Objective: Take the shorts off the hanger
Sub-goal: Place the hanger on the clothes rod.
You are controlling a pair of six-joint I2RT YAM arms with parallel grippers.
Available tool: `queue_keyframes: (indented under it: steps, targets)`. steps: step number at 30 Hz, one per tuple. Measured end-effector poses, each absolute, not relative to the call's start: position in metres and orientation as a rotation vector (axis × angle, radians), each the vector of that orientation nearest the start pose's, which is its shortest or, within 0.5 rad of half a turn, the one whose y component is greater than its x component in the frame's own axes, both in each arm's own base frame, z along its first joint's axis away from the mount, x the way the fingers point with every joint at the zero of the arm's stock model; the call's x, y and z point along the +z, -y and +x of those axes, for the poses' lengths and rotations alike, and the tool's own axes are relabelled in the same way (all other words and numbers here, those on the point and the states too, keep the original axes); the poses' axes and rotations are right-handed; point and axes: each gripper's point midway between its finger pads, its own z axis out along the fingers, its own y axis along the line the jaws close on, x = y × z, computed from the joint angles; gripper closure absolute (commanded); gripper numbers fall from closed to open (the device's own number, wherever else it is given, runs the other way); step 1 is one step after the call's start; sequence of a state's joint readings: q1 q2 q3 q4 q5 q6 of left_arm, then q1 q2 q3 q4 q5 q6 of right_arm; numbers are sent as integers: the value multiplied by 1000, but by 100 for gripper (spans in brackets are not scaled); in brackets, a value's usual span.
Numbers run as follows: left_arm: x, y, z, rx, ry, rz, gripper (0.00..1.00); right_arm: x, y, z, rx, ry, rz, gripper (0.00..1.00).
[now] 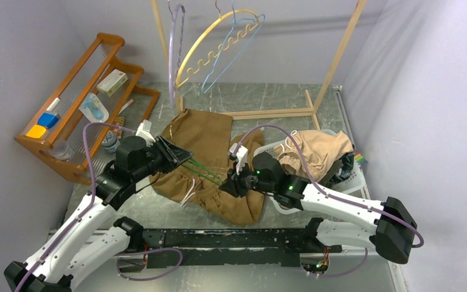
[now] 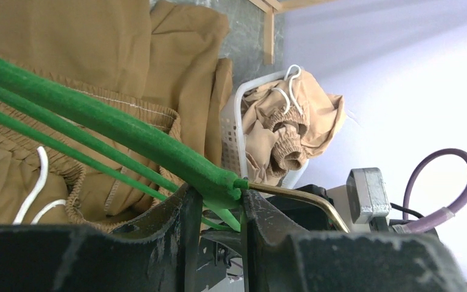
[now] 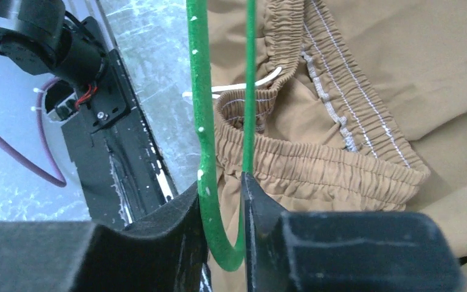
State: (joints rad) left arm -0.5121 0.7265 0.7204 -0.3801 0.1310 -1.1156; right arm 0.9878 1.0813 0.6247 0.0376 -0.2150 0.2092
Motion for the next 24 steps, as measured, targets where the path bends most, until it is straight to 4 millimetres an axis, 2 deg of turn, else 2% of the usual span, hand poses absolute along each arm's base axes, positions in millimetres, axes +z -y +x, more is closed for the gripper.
queue_keyframes:
  steps: [3,5,7,10,13,17,24]
  targets:
    - [241,198,221,-1187,-2074,-535,91,155,-318,152,975,-1898,-946,95]
    - [239,199,221,-1201,-2066,-537,85,154,-319,151,979,-1903,-951,100]
    - [234,199,222,-1203,-2064,-546,75,151,-319,150,973,-1917,-952,100]
    - [230,197,221,-1195,-2069,-555,52,147,-317,153,950,-1944,-929,100]
    - [234,195,220,-1188,-2059,-539,41,148,-314,157,935,-1968,-872,100]
    - [241,190,220,-1148,-2050,-519,35,146,-311,161,916,-1999,-821,100]
    - [251,180,221,-1063,-2044,-481,32,131,-308,161,887,-2068,-806,100]
